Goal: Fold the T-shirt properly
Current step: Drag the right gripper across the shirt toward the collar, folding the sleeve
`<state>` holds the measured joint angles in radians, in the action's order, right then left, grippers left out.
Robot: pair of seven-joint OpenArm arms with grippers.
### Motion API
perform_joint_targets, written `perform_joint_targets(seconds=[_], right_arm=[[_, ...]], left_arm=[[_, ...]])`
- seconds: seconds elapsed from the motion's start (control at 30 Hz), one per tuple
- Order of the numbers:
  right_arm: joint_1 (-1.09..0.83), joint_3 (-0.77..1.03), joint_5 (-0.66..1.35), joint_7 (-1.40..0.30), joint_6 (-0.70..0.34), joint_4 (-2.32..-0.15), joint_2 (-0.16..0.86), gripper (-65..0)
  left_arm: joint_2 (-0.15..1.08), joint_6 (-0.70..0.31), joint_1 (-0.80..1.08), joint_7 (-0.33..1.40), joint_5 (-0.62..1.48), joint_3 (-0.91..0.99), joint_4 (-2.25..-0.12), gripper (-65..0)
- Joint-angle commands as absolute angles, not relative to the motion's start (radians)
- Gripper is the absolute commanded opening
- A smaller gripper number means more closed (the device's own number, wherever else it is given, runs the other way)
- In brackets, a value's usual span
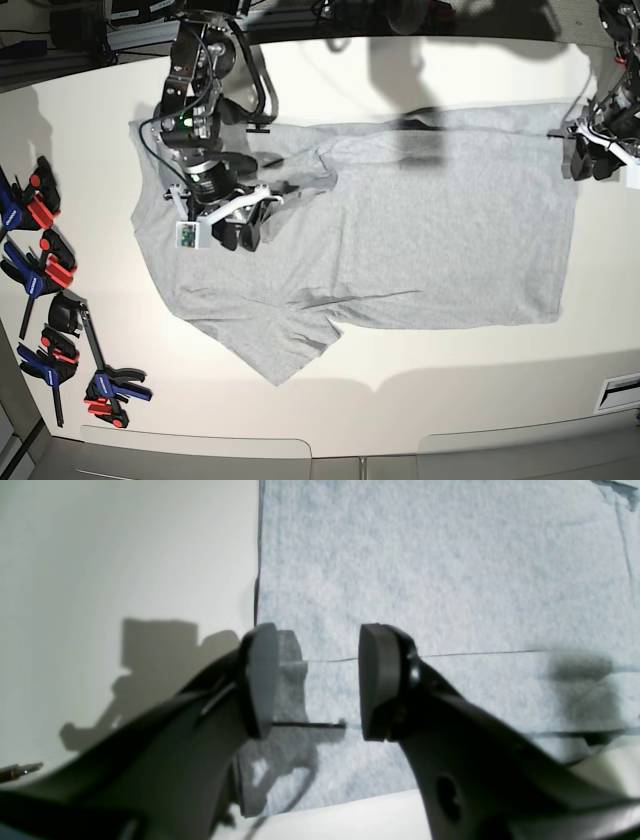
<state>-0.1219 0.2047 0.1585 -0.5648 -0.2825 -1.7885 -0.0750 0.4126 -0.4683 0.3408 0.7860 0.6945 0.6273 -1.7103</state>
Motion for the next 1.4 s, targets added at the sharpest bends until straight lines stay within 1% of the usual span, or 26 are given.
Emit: perform_joint_targets(seconds=[0.0,0.1,0.13,0.17,0.23,0.4,0.5,0.6,0.7,0.93,1.07,1.37], right_arm=[[-0.096,0.205,0.158,-0.536,-0.282,-1.806,-0.075,-47.4],[-0.072,0.212,0.153,-0.562,-0.283,-1.806,-0.075,-47.5],[-0.065,0.216,0.152,-0.580,-0.283,-1.806,-0.075,-48.7],[-0.063,0.221,0.155,-0.599,-0.283,-1.806,-0.074,-52.3],[-0.065,0.231,0.160,-0.638,-0.283,-1.806,-0.075,-65.0],[-0.120,0.251,0.159,-0.716,-0.282,-1.806,-0.075,-65.0],[-0.186,0.249,0.155,-0.704,-0.245,-1.806,-0.075,-65.0],[-0.238,0.249,0.101,-0.649,-0.192,-1.806,-0.084,-65.0],[-0.249,0.249,0.085,-0.642,-0.179,-1.792,-0.092,-65.0],[-0.136,0.235,0.138,-0.633,-0.183,-1.595,-0.092,-65.0],[-0.061,0.174,0.138,-0.634,-0.184,-1.484,-0.092,-65.0],[0.004,-0.059,0.130,-0.636,-0.183,-1.468,-0.092,-65.0]], left_arm=[[0.430,-0.471,0.339,0.765,0.708,0.634,-1.728,-40.4],[0.432,-0.471,0.338,0.760,0.707,0.634,-1.728,-40.4],[0.434,-0.471,0.338,0.756,0.707,0.634,-1.728,-40.4],[0.437,-0.471,0.338,0.751,0.707,0.634,-1.728,-40.4],[0.446,-0.471,0.338,0.751,0.707,0.634,-1.728,-40.4],[0.454,-0.471,0.339,0.752,0.707,0.634,-1.728,-40.4],[0.454,-0.471,0.339,0.756,0.707,0.634,-1.728,-40.4],[0.454,-0.471,0.339,0.755,0.708,0.634,-1.728,-40.4],[0.452,-0.471,0.338,0.754,0.708,0.634,-1.728,-40.4],[0.449,-0.471,0.338,0.755,0.708,0.634,-1.728,-40.4],[0.449,-0.471,0.339,0.757,0.708,0.634,-1.728,-40.4],[0.449,-0.471,0.344,0.762,0.708,0.634,-1.728,-40.4]])
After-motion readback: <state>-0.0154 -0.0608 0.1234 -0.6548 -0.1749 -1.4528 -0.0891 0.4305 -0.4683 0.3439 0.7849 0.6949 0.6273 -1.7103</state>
